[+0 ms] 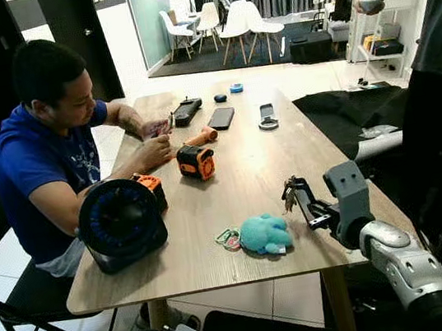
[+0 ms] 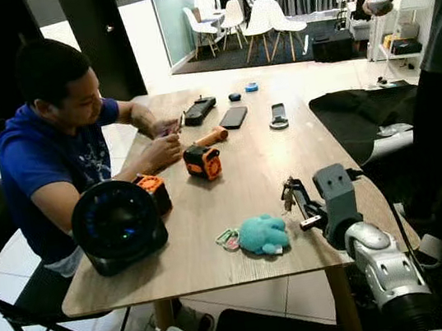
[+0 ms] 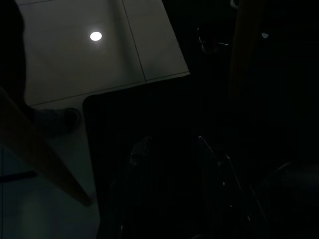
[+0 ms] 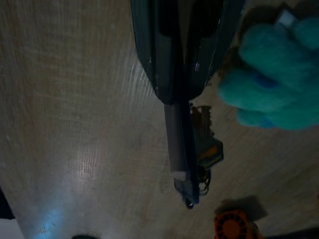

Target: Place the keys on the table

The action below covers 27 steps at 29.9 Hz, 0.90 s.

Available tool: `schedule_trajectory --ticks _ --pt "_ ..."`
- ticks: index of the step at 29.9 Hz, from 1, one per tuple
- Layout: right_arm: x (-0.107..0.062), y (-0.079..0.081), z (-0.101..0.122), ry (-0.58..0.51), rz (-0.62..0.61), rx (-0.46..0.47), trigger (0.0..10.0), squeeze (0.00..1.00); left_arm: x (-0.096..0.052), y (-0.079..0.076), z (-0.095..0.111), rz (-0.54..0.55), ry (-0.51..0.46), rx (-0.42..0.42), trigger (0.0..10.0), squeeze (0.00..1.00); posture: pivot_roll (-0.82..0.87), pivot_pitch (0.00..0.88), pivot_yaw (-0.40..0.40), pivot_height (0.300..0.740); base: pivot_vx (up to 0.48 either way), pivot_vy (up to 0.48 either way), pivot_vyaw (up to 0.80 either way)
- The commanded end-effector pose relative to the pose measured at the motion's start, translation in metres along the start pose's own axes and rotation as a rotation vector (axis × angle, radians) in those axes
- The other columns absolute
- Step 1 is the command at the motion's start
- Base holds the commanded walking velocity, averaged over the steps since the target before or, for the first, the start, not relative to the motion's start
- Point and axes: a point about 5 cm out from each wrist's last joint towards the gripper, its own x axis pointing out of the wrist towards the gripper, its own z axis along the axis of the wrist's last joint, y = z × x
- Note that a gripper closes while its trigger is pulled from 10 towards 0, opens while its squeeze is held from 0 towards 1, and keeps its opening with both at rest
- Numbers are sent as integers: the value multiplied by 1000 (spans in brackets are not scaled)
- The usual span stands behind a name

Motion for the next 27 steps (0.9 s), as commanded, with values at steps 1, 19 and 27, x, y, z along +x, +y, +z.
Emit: schedule_trajectory --ticks 1,19,27 --pt "0 3 2 -2 23 31 10000 933 -5 3 -6 7 23 -6 10000 0 52 70 49 740 0 0 0" --pt "-3 6 37 -205 34 66 10000 937 -5 2 -7 4 26 -5 10000 0 52 69 47 740 0 0 0" --pt "-11 -29 39 -248 -191 93 10000 0 -6 3 -8 9 32 -3 10000 0 51 71 47 740 0 0 0"
